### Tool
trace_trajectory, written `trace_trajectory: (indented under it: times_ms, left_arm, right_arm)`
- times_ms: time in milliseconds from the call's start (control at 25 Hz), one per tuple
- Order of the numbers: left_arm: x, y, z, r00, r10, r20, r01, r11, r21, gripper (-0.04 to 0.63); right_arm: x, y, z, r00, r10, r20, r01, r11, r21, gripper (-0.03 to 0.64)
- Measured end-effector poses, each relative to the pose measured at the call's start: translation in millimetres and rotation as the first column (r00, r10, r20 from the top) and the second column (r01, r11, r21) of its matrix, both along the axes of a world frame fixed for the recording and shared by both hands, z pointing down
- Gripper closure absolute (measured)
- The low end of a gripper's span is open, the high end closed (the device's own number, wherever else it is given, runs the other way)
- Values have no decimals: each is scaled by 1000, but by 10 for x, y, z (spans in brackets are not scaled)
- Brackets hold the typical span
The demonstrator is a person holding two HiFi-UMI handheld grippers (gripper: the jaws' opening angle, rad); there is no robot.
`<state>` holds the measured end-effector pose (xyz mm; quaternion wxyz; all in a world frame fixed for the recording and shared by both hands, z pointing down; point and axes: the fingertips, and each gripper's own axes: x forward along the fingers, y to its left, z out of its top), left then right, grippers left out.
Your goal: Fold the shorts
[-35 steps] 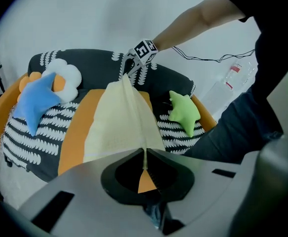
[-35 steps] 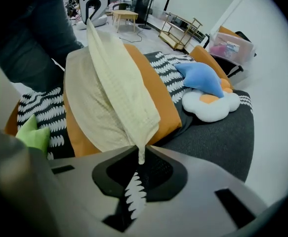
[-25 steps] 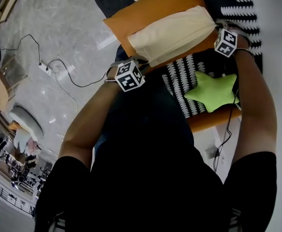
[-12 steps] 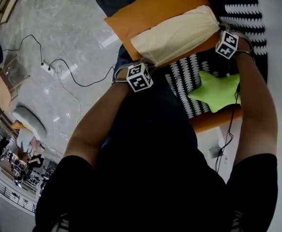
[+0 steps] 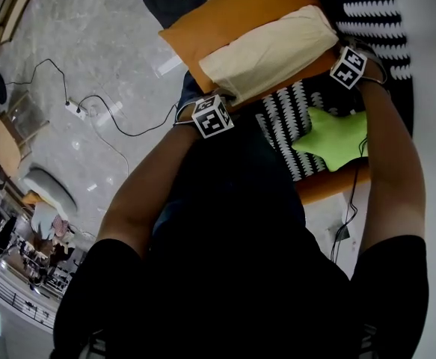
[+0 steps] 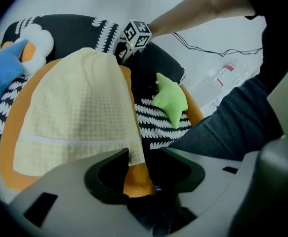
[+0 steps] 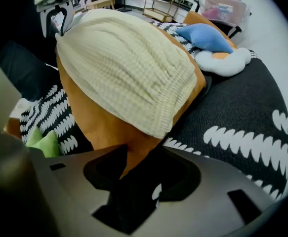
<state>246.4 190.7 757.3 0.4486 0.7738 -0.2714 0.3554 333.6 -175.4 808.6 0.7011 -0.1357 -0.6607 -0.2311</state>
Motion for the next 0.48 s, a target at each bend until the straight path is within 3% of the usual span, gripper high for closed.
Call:
trace_trajectory:
  times_ms: [80,240,360,480]
  left_arm:
    - [-25,9,-57,1000,-13,-24,13,1000,-2,329]
    - [-131,97,-204,996,1,-90,0,1000,9,302]
    - [-383,43,-343,994,-47,-101,49,999,14,302]
    - [-646,-164,-441,989,-102,-110,105,994,21,302]
  right_arm:
    - [74,10,-33,999,51,4,-51,998,-25,406]
    - [165,112,-129,975,218,50,-211,970,-118,379]
    - [132,133,-236,908,402,122,-373,905,-203,380]
    - [47,108,-351,794,571,209,-499,808,-313,380]
